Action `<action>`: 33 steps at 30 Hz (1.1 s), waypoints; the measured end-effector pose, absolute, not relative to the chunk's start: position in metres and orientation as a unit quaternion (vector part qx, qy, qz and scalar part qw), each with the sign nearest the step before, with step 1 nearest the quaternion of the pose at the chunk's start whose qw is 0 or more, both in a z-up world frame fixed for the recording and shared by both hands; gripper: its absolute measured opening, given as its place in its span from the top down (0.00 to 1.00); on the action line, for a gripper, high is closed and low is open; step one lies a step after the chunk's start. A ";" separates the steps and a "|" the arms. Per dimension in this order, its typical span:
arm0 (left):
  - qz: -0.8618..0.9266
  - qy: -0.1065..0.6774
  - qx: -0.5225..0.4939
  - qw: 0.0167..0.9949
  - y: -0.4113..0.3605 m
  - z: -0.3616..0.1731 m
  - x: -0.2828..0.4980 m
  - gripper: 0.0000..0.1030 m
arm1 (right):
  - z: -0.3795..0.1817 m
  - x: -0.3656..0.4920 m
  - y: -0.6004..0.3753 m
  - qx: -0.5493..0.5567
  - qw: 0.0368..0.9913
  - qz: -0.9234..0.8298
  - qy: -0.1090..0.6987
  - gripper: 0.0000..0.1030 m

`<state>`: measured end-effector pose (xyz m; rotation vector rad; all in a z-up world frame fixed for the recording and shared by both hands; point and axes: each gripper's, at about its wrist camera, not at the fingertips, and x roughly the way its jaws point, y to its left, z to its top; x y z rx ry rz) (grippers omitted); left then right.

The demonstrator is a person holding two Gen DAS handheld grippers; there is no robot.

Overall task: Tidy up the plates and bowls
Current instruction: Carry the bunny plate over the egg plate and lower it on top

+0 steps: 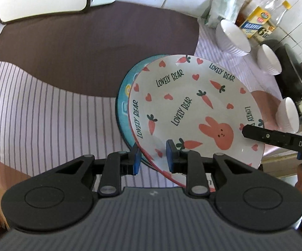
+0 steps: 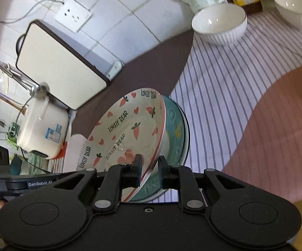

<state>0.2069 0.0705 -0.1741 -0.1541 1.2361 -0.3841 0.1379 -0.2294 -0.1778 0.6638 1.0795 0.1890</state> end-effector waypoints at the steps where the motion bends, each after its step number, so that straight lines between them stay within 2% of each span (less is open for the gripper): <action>1: -0.177 0.576 -0.071 0.795 0.071 -0.175 0.207 0.78 | -0.180 0.137 -0.229 0.313 0.800 0.087 0.504 0.80; 20: -0.143 0.613 -0.054 0.775 0.065 -0.196 0.229 0.77 | -0.198 0.150 -0.212 0.281 0.785 0.068 0.548 0.81; 24: -0.133 0.617 -0.050 0.774 0.062 -0.199 0.229 0.77 | -0.190 0.150 -0.195 0.220 0.803 0.058 0.551 0.80; 33: -0.138 0.617 -0.048 0.773 0.062 -0.205 0.219 0.76 | -0.182 0.151 -0.157 0.068 0.838 0.036 0.541 0.71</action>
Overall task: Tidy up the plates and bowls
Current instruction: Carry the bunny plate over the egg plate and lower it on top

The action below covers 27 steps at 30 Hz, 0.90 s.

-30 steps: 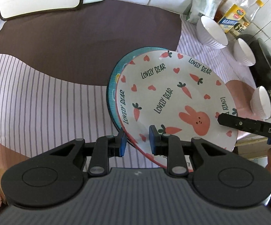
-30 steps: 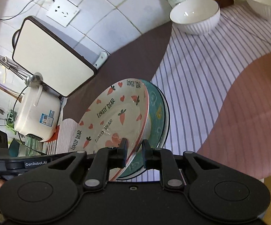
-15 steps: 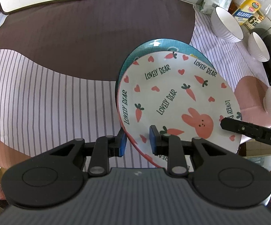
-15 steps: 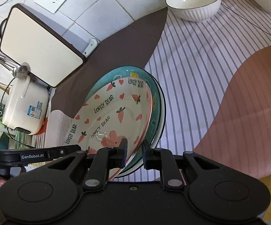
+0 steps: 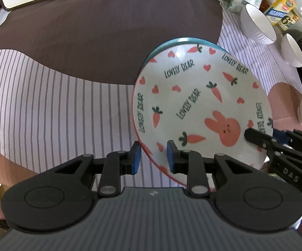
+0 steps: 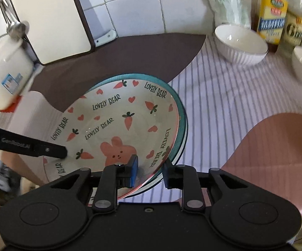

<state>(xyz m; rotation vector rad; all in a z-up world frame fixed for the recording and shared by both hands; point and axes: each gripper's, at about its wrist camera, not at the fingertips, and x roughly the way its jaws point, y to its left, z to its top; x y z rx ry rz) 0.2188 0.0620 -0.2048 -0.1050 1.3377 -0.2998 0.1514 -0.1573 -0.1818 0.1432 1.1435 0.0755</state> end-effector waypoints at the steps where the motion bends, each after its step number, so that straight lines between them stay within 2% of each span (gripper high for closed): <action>1: -0.139 0.616 -0.048 0.773 0.061 -0.205 0.216 0.76 | -0.182 0.151 -0.156 0.062 0.840 0.029 0.538 0.71; 9: -0.127 0.613 -0.023 0.779 0.054 -0.200 0.208 0.77 | -0.180 0.139 -0.154 0.049 0.842 0.022 0.536 0.70; 17: -0.116 0.607 -0.018 0.786 0.040 -0.164 0.191 0.76 | -0.139 0.108 -0.175 0.047 0.868 0.032 0.492 0.66; 20: -0.121 0.602 -0.018 0.789 0.030 -0.144 0.180 0.68 | -0.117 0.096 -0.194 0.050 0.878 0.030 0.474 0.63; 22: -0.125 0.603 -0.002 0.788 0.019 -0.132 0.173 0.57 | -0.101 0.087 -0.210 0.055 0.885 0.032 0.461 0.61; 27: -0.124 0.598 0.023 0.791 -0.011 -0.107 0.158 0.48 | -0.063 0.070 -0.243 0.061 0.897 0.052 0.435 0.58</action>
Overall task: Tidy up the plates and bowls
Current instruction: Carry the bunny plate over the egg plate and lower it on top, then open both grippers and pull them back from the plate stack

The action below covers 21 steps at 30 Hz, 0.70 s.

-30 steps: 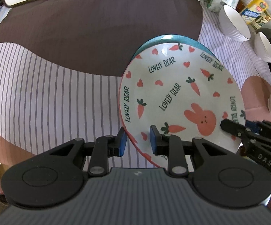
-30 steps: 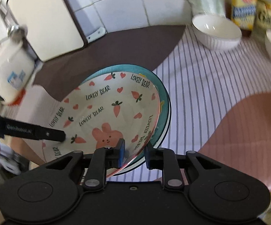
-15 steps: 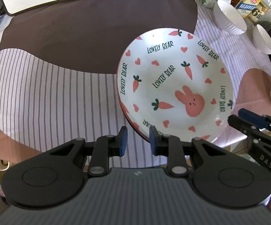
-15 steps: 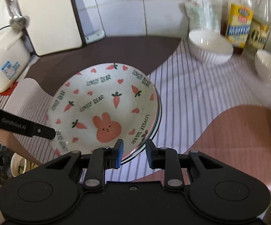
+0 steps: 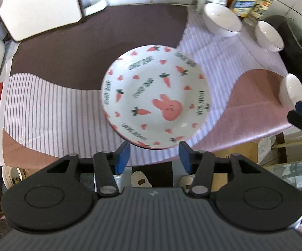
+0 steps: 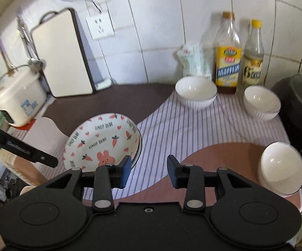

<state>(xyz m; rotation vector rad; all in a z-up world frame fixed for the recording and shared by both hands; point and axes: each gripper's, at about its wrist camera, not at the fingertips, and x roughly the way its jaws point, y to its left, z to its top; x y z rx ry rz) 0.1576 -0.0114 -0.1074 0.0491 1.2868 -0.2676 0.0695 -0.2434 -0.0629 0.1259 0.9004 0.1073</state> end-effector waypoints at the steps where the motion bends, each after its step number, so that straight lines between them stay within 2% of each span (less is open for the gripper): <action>1: -0.126 0.597 0.023 0.792 -0.016 -0.103 0.154 0.46 | -0.056 0.065 -0.249 0.061 0.899 0.058 0.430 0.56; 3: -0.127 0.592 0.025 0.796 -0.028 -0.094 0.147 0.44 | -0.042 0.055 -0.260 0.056 0.904 0.067 0.418 0.49; 7: -0.136 0.584 0.027 0.800 -0.053 -0.079 0.134 0.41 | -0.023 0.037 -0.279 0.037 0.911 0.084 0.401 0.42; 21: -0.163 0.570 0.056 0.804 -0.154 -0.055 0.102 0.34 | -0.013 -0.010 -0.351 -0.024 0.911 0.087 0.402 0.31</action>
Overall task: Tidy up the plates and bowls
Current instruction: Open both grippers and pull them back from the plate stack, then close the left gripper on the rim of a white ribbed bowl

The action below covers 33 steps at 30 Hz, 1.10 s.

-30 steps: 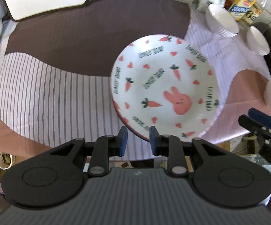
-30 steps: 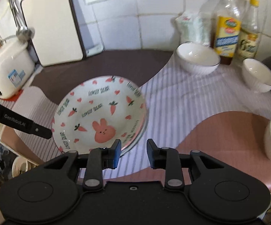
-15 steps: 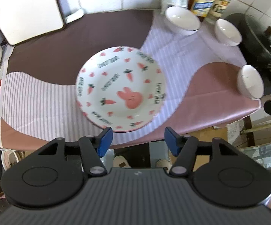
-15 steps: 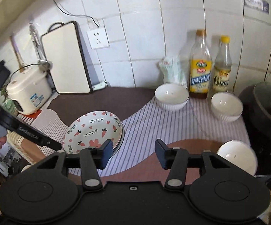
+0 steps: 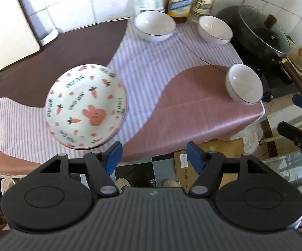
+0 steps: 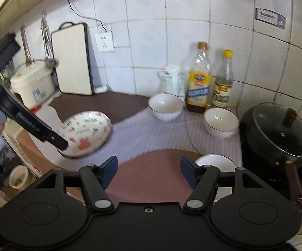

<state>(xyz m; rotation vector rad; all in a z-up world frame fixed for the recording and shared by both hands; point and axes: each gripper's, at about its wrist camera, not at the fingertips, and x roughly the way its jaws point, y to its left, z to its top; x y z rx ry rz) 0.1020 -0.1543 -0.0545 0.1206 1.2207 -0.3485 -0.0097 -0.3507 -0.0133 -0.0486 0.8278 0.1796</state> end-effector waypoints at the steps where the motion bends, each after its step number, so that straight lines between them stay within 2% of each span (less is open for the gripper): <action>1: -0.167 0.568 0.058 0.804 -0.162 -0.054 0.100 0.32 | -0.014 -0.012 -0.353 -0.032 0.910 0.086 0.404 0.31; 8: -0.171 0.577 0.063 0.796 -0.207 -0.061 0.101 0.27 | -0.030 -0.021 -0.375 -0.048 0.909 0.091 0.405 0.29; 11: -0.181 0.585 0.077 0.787 -0.227 -0.063 0.104 0.25 | -0.044 -0.021 -0.386 -0.047 0.914 0.083 0.394 0.24; 12: -0.187 0.584 0.086 0.785 -0.234 -0.064 0.105 0.23 | -0.050 -0.019 -0.390 -0.046 0.917 0.073 0.390 0.20; 18: -0.203 0.565 0.112 0.791 -0.279 -0.081 0.121 0.17 | -0.088 -0.007 -0.411 -0.064 0.922 0.014 0.382 0.18; 22: -0.199 0.551 0.101 0.804 -0.301 -0.092 0.135 0.17 | -0.113 -0.009 -0.426 -0.044 0.921 0.011 0.388 0.10; 28: -0.215 0.550 0.081 0.803 -0.327 -0.097 0.162 0.17 | -0.153 -0.009 -0.447 -0.007 0.909 0.001 0.417 0.10; 33: -0.242 0.521 0.112 0.811 -0.358 -0.130 0.174 0.16 | -0.183 0.003 -0.438 -0.048 0.906 0.001 0.420 0.10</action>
